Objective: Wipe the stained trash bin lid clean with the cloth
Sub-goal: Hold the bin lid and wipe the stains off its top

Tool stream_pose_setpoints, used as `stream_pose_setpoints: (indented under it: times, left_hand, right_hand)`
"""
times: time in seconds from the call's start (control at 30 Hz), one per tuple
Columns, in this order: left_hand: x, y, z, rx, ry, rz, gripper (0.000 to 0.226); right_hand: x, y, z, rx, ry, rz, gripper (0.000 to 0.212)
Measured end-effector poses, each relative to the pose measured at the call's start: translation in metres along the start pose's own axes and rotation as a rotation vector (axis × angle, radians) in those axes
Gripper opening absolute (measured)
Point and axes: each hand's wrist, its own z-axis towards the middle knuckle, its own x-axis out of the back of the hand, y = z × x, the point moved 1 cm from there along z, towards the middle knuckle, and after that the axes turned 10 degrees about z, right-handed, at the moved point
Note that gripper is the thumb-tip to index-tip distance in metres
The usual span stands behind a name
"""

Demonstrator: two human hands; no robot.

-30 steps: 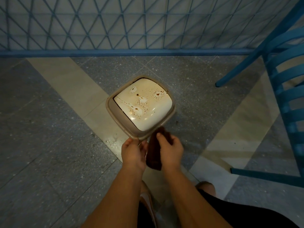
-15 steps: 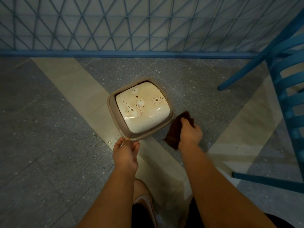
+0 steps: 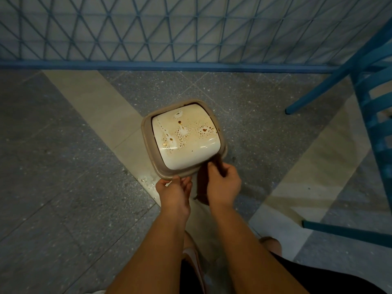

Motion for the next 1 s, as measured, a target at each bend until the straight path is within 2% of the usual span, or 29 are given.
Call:
stream_pose_setpoints:
  times: [0.17, 0.23, 0.37, 0.47, 0.63, 0.83, 0.9, 1.0]
  left_hand:
    - [0.005, -0.001, 0.000, -0.011, 0.037, 0.126, 0.033]
    - [0.004, 0.001, 0.000, -0.037, 0.059, 0.147, 0.028]
    - [0.000, -0.002, -0.004, -0.034, 0.069, 0.147, 0.015]
    - [-0.001, -0.006, -0.005, -0.043, 0.091, 0.132, 0.023]
    - [-0.003, -0.006, -0.006, -0.023, 0.091, 0.142, 0.018]
    - [0.009, 0.002, -0.001, 0.007, 0.024, 0.105, 0.035]
    - [0.015, 0.009, 0.004, 0.042, -0.012, 0.038, 0.033]
    - [0.021, 0.013, 0.011, 0.053, 0.019, -0.118, 0.031]
  right_hand:
    - [-0.011, 0.018, -0.030, -0.020, -0.251, -0.107, 0.007]
    - [-0.003, 0.009, -0.013, 0.031, -0.221, -0.164, 0.010]
    - [0.015, -0.012, 0.026, 0.060, -0.046, -0.196, 0.009]
    - [0.015, -0.020, 0.040, 0.049, 0.082, -0.115, 0.009]
    - [0.007, -0.003, -0.002, 0.074, -0.147, -0.193, 0.008]
    - [0.023, -0.021, 0.053, -0.186, 0.104, -0.061, 0.026]
    - [0.033, -0.028, 0.059, -0.215, 0.081, -0.018, 0.029]
    - [0.039, -0.029, 0.052, -0.296, 0.022, 0.093, 0.029]
